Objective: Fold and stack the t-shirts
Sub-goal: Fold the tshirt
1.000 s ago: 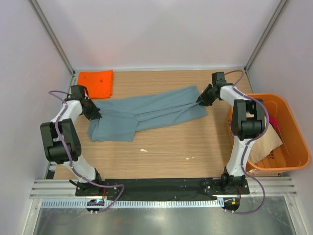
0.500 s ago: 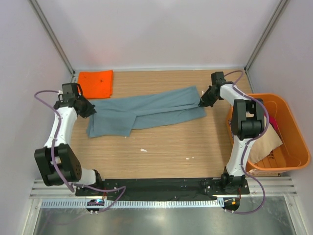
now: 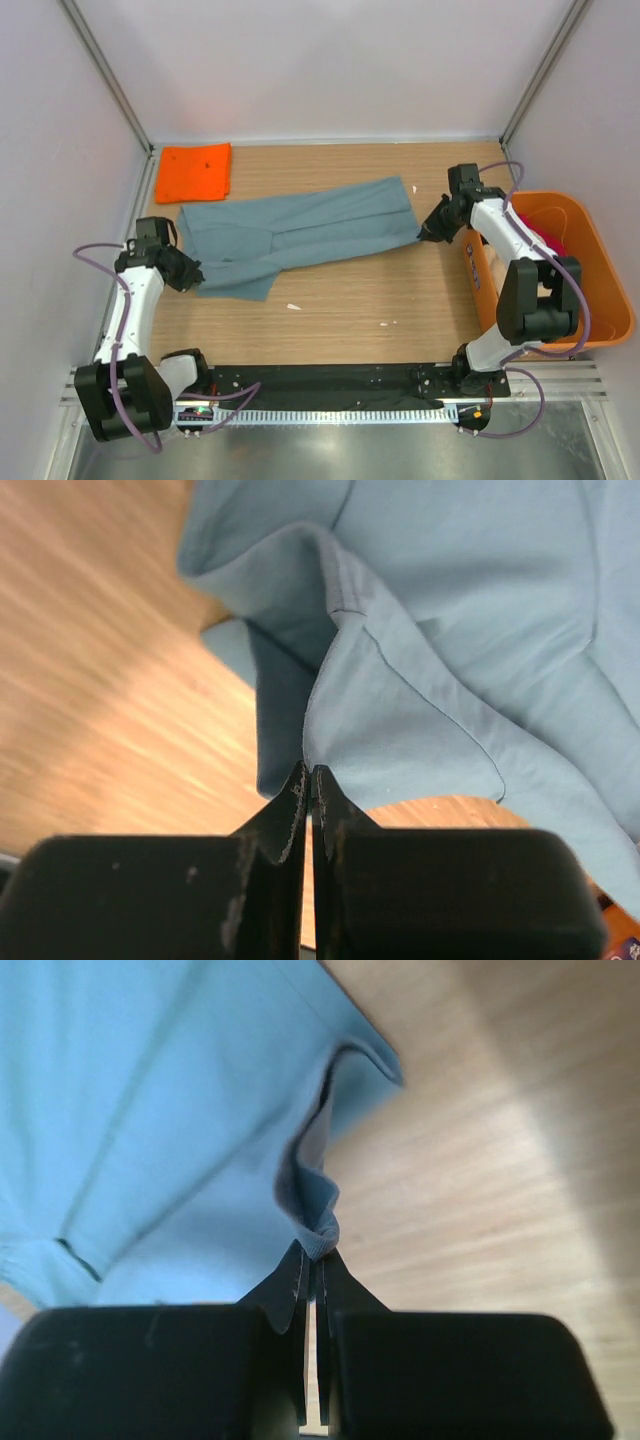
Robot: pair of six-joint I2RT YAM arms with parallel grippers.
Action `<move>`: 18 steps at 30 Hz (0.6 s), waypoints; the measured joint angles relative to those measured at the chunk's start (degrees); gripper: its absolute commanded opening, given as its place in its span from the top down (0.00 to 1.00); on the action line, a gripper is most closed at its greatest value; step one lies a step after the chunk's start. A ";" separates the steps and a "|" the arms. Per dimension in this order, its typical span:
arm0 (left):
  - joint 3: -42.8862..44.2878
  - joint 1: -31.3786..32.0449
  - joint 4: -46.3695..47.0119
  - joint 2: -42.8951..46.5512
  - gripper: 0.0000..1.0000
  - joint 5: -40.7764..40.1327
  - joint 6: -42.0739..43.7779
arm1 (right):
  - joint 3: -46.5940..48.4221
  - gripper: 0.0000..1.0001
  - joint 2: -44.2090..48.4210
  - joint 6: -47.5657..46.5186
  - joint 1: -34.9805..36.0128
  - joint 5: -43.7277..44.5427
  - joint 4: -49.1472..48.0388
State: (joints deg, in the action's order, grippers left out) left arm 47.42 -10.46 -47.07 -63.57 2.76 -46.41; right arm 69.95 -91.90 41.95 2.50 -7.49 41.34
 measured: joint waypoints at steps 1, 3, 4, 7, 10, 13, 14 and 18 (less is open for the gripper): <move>-0.70 0.00 -0.85 0.90 1.00 -0.26 -0.44 | -1.97 0.98 1.29 0.00 0.00 0.02 0.15; -1.66 0.02 -2.23 2.47 1.00 -0.63 -1.27 | -5.97 0.99 3.87 -0.92 0.07 -0.31 0.79; -2.01 0.13 -2.86 3.13 1.00 -0.81 -1.51 | -7.72 0.98 5.20 -1.27 0.46 -0.42 0.68; -2.10 0.33 -3.41 3.45 1.00 -0.98 -1.64 | -10.84 0.98 8.11 -1.81 1.09 -0.87 0.72; -2.08 0.39 -3.39 3.19 1.00 -0.98 -1.64 | -10.99 0.98 8.94 -1.68 1.09 -0.96 1.09; -1.73 0.55 -3.32 2.29 1.00 -1.01 -1.62 | -10.99 0.98 9.01 -1.73 1.09 -0.74 1.14; -1.55 0.59 -3.30 1.86 1.00 -1.01 -1.60 | -10.99 0.98 9.01 -1.77 1.09 -0.63 1.14; -0.15 0.59 -2.93 0.11 1.00 -1.01 -1.40 | -8.41 0.99 7.02 -1.95 0.85 0.28 2.21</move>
State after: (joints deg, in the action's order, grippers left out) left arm 47.27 -9.87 -50.00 -63.46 1.76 -47.81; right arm 61.54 -84.88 40.01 3.36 -7.20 43.55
